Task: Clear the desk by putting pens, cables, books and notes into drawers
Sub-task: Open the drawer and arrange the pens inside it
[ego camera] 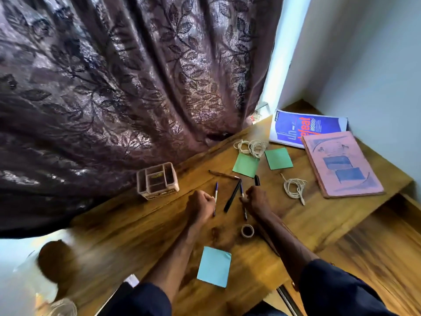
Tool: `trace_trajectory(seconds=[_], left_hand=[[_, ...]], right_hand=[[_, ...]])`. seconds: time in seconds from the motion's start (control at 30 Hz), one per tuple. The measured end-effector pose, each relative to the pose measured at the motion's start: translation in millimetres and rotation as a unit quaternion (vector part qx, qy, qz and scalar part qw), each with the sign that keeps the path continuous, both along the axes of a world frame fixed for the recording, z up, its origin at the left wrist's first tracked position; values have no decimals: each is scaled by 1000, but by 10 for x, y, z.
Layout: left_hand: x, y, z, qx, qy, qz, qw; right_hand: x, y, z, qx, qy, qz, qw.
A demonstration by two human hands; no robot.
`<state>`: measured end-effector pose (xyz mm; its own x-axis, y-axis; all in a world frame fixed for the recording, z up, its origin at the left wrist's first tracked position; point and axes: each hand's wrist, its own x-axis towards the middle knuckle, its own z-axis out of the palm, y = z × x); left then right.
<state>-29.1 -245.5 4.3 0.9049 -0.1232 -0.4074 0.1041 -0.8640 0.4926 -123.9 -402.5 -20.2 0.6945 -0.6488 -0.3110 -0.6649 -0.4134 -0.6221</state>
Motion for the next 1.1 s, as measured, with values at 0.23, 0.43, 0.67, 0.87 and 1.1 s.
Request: trace_trajectory(seconds=[0.23, 0.43, 0.67, 0.87, 1.1], left_hand=[[180, -223, -222, 79, -23, -53, 995], [120, -290, -369, 93, -10, -109, 990], [-1, -265, -145, -5, -62, -51, 997], [-365, -220, 67, -113, -112, -80, 984], [-1063, -454, 201, -203, -82, -157, 963]], right_hand=[[86, -75, -204, 30, 31, 16, 999], [-55, -117, -226, 25, -3, -5, 1000], [-331, -88, -138, 34, -72, -46, 996], [-638, 1, 158, 22, -149, -96, 984], [-1405, 32, 388, -24, -183, -174, 967]])
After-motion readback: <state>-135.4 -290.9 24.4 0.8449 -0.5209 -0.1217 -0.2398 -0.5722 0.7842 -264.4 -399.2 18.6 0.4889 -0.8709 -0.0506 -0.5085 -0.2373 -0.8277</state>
